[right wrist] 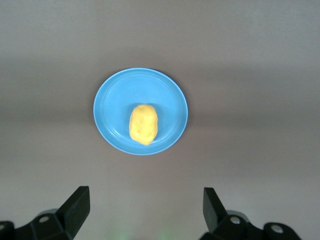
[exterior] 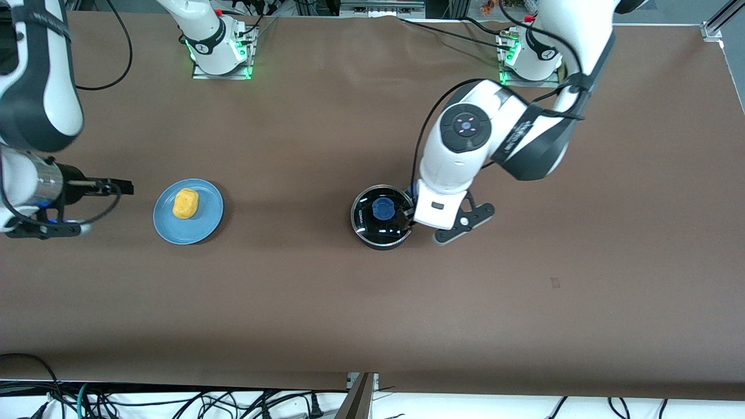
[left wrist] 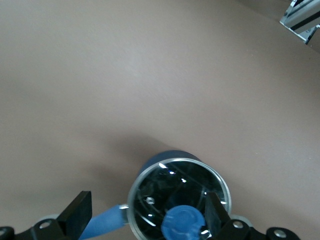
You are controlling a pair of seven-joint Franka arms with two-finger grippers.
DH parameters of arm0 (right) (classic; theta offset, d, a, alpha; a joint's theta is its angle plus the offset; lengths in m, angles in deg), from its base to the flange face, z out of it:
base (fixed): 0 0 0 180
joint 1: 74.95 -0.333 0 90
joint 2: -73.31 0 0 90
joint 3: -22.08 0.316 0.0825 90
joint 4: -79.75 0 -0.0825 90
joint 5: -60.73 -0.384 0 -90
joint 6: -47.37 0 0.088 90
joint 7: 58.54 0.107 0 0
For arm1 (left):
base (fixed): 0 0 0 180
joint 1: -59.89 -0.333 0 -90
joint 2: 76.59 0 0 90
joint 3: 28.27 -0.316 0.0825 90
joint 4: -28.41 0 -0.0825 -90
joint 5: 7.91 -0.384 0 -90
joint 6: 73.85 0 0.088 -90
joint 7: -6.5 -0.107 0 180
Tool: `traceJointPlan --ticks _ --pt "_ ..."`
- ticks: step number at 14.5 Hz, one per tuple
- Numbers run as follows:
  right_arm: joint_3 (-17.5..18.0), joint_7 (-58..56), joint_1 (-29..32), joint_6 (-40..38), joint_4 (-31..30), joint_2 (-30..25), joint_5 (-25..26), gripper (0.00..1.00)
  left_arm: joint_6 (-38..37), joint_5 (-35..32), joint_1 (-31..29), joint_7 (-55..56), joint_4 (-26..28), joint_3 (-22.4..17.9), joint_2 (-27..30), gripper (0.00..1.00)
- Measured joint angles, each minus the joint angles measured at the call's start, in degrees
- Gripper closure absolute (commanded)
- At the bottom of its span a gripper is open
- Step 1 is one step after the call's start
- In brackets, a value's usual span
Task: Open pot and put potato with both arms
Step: 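Reach the left gripper to the lid knob while the right gripper reaches the potato, then grasp the lid knob with the left gripper while the right gripper grasps the potato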
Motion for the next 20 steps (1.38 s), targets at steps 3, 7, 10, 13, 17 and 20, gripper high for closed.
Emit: traceJointPlan --ticks 3,7,10,13,17,20 --pt "0.02 0.00 -0.01 5.95 -4.13 2.15 0.34 0.00 2.95 -0.06 1.24 4.93 0.02 -0.07 -2.60 0.00" --pt "0.06 0.00 -0.04 19.28 -13.69 2.95 1.33 0.00 3.74 -0.11 3.45 8.30 0.05 -0.23 -5.32 0.00" --pt "0.12 0.09 -0.07 28.92 -21.01 3.69 1.34 0.00 5.97 -0.59 4.71 10.08 0.07 -0.71 -6.81 0.00" --pt "0.27 0.28 -0.10 31.08 -24.34 3.80 1.34 0.00 6.89 -2.10 7.37 12.42 0.09 -2.12 -8.66 0.00" --pt "0.42 0.29 -0.25 33.17 -26.73 3.79 1.34 0.00 7.14 -2.34 9.32 13.38 0.09 -3.08 -9.70 0.00" --pt "0.49 0.30 -0.29 36.20 -29.33 3.80 1.34 0.00 7.14 -2.34 9.32 13.40 0.09 -3.27 -9.75 0.08"
